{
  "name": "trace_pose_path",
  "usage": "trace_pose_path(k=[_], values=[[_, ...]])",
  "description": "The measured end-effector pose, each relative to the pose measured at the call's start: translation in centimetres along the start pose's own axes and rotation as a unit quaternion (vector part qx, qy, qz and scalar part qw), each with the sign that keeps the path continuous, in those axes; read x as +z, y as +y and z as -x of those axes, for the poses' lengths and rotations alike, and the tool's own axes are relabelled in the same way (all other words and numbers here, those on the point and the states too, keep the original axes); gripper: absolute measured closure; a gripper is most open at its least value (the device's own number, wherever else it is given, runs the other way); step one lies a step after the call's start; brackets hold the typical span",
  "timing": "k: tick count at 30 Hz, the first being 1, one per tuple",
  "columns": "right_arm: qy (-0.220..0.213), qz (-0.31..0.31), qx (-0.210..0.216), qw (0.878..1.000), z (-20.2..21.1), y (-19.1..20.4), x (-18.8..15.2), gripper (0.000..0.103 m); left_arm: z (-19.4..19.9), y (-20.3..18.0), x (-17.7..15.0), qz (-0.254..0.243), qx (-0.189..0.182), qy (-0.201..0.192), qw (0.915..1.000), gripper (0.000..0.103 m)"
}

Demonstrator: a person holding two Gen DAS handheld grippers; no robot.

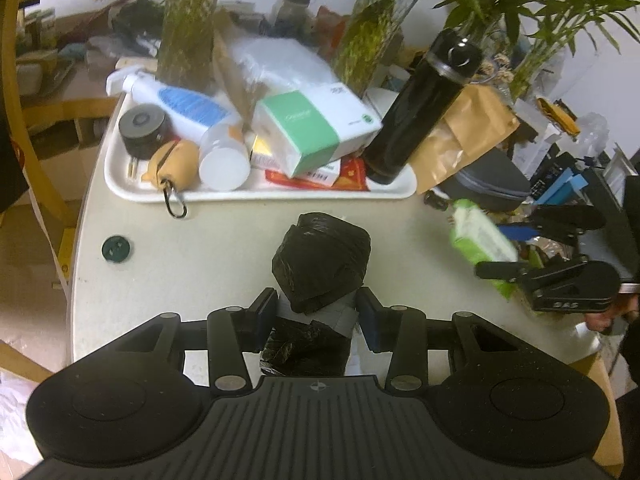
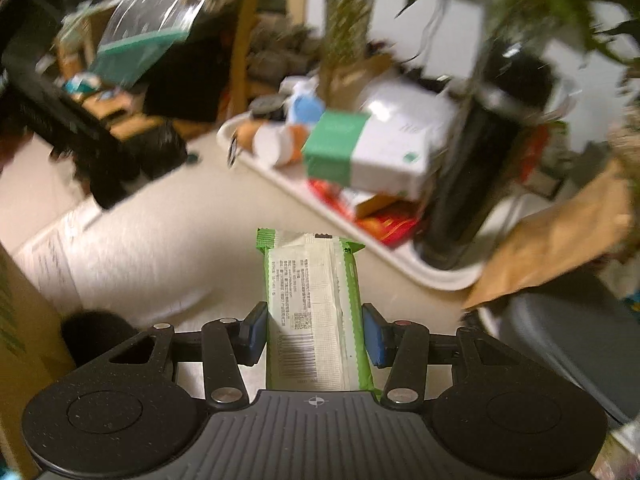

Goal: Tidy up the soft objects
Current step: 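Lift both held items off the table toward the box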

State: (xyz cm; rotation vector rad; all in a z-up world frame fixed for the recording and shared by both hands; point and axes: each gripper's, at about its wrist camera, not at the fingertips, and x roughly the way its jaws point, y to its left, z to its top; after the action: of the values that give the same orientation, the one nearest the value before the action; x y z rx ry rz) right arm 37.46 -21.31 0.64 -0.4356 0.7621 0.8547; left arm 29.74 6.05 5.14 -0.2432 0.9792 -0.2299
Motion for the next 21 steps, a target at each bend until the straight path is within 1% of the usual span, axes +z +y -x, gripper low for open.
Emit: trace_pose_path(k=[4,6,8,12,15,19,21], values=[[-0.009,-0.02,-0.023,0.999,2.2,0.4,-0.6,0.052,0.8,-0.2,-0.1,-0.001,0.002,-0.016,0.9999,0.061],[-0.011,-0.026,-0.033,0.999,2.9,0.8,-1.0,0.052,1.2,-0.2,0.0,-0.007,0.012,-0.022,0.9997,0.061],[-0.018,-0.037,-0.041,0.998,3.8,0.9,-1.4,0.052,1.9,0.3,-0.1,-0.008,0.013,-0.033,0.9993,0.061],[-0.039,-0.063,-0.057,0.996,5.7,0.9,-2.0,0.052,2.5,2.3,-0.7,0.033,0.01,-0.047,0.9983,0.061],[-0.06,-0.082,-0.072,0.992,7.1,0.8,-2.1,0.052,2.3,3.5,-1.3,0.046,0.024,-0.05,0.9974,0.061],[-0.093,-0.111,-0.088,0.985,9.1,0.5,-2.0,0.052,1.9,5.1,-2.2,0.059,0.053,-0.05,0.9956,0.061],[-0.109,-0.124,-0.095,0.982,10.1,0.6,-1.9,0.052,1.9,5.8,-2.7,0.065,0.059,-0.049,0.9949,0.061]])
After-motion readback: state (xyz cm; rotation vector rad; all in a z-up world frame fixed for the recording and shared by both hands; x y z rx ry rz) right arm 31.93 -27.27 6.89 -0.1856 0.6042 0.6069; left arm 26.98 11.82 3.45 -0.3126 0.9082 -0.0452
